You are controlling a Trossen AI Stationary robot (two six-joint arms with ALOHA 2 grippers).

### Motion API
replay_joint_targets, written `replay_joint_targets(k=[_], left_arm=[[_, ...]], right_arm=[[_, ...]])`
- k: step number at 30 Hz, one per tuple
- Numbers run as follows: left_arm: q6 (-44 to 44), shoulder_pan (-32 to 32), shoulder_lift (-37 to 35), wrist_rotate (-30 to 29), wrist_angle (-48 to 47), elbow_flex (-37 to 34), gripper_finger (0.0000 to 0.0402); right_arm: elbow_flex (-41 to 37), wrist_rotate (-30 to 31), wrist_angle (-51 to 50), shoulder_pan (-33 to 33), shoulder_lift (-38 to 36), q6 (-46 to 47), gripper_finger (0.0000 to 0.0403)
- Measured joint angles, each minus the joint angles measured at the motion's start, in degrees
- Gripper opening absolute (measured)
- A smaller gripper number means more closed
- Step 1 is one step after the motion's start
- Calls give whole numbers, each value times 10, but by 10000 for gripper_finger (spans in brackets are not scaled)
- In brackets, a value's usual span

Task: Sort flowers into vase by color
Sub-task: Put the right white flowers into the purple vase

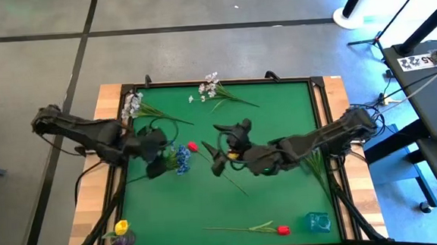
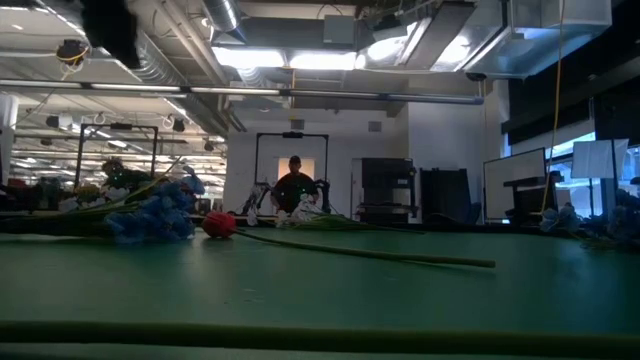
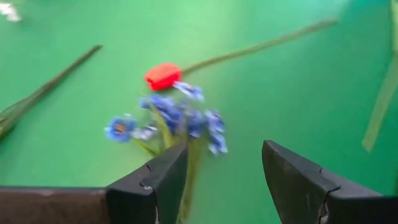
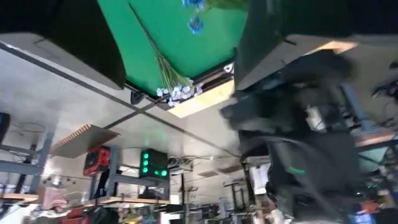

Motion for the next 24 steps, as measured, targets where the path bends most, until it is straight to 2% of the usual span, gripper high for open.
replay_joint_targets(k=[5,11,18,20,24], left_arm=[[-13,79,51,1,14,0,199],[-14,179,118,11,31,0,199],[13,265,161,64,46,0,199],[6,276,155,75,66,0,199],[-2,282,137,83,112,0,199]], right_arm=[[0,-7,-91,28,-57,3,345],[0,20,-196,51,-123,21,349],[-9,22,-425,26,-138,226,333],[-33,1,-447,-5,-131,264,326],[-83,-117,-428,-100,-120,238,310]])
